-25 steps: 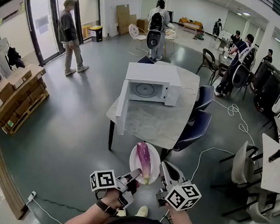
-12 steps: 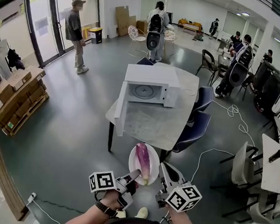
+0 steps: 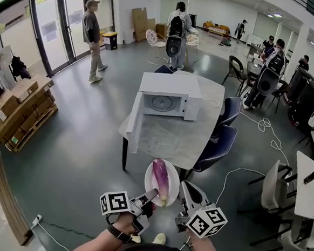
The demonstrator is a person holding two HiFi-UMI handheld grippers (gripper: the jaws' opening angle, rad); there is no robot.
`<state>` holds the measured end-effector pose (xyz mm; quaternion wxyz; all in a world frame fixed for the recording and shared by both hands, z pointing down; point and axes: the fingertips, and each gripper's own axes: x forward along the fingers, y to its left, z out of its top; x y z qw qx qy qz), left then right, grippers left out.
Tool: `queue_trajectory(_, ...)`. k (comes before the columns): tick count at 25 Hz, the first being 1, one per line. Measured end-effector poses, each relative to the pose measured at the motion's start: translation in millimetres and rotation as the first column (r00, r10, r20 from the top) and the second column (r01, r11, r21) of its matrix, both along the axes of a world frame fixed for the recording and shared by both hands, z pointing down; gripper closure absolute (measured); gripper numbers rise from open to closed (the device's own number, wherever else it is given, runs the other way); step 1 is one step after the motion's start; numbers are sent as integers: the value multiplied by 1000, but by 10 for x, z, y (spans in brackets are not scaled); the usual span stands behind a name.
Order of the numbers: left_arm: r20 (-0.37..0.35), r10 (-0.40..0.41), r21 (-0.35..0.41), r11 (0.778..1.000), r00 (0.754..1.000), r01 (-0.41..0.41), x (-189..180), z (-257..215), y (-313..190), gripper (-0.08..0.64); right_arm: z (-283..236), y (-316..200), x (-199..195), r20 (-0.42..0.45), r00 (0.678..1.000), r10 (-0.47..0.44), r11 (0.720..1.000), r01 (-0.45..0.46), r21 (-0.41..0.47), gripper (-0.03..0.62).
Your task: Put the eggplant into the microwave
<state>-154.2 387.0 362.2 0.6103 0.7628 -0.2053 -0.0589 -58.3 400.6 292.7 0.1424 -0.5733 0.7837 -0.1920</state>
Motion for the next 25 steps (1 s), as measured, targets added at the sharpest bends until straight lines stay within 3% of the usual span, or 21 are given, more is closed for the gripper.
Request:
queue_trajectory(15,11,-50,4,999,999,50,245,47,-95,523,44,-72,310,25,999,-23,1000,23,7,591)
queue_trajectory(25,23,-28,1,1000,999,28,423,145,-664,523,112,-574,486,25,1000,7,1000,-7,-3,591)
